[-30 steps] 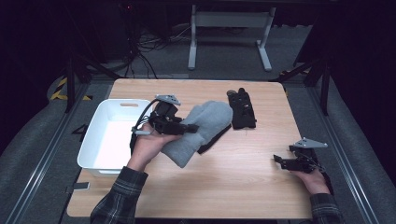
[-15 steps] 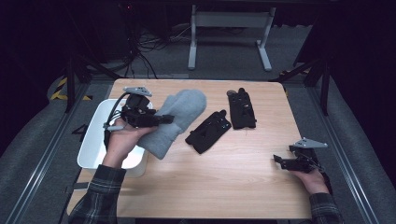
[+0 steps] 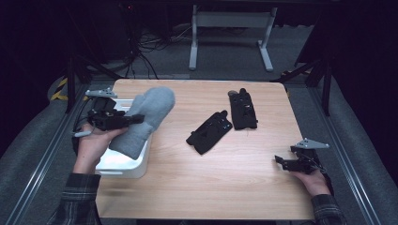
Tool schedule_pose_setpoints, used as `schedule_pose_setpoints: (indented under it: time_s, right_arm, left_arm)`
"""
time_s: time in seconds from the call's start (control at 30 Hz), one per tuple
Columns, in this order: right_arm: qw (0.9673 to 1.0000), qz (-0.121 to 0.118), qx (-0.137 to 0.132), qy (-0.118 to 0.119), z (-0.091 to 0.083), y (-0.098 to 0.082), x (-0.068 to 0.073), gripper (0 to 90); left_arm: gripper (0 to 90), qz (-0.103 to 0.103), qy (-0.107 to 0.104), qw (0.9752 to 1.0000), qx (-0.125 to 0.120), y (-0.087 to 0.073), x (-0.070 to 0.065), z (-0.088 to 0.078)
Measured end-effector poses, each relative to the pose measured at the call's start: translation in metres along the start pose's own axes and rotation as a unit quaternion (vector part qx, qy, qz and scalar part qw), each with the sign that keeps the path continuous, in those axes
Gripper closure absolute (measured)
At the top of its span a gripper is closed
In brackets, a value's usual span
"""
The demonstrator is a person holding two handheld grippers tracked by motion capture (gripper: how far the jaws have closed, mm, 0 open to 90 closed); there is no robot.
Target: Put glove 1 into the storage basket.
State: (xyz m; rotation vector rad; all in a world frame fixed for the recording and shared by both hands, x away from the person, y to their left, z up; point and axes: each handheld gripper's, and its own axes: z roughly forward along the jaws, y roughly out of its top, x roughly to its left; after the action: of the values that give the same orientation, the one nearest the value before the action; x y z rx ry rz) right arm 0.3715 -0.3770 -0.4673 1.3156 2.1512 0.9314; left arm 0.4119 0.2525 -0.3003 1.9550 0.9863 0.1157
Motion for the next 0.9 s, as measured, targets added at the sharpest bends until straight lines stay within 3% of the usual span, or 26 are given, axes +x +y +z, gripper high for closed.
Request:
schedule_pose_setpoints:
  time_s: [0.37,0.63,0.9]
  right_arm:
    - [1.0,0.0,0.0,0.0,0.0,0.0,0.0,16.0]
    - [1.0,0.0,0.0,0.0,0.0,0.0,0.0,16.0]
    - [1.0,0.0,0.0,0.0,0.0,0.0,0.0,16.0]
  left_arm:
    - [68.4,-0.045,0.03,0.9985,0.009,-0.029,0.034,-0.014]
    - [68.0,-0.068,0.051,0.9956,0.04,-0.048,0.05,0.0]
    - [67.5,-0.073,0.062,0.9929,0.071,-0.049,0.058,0.016]
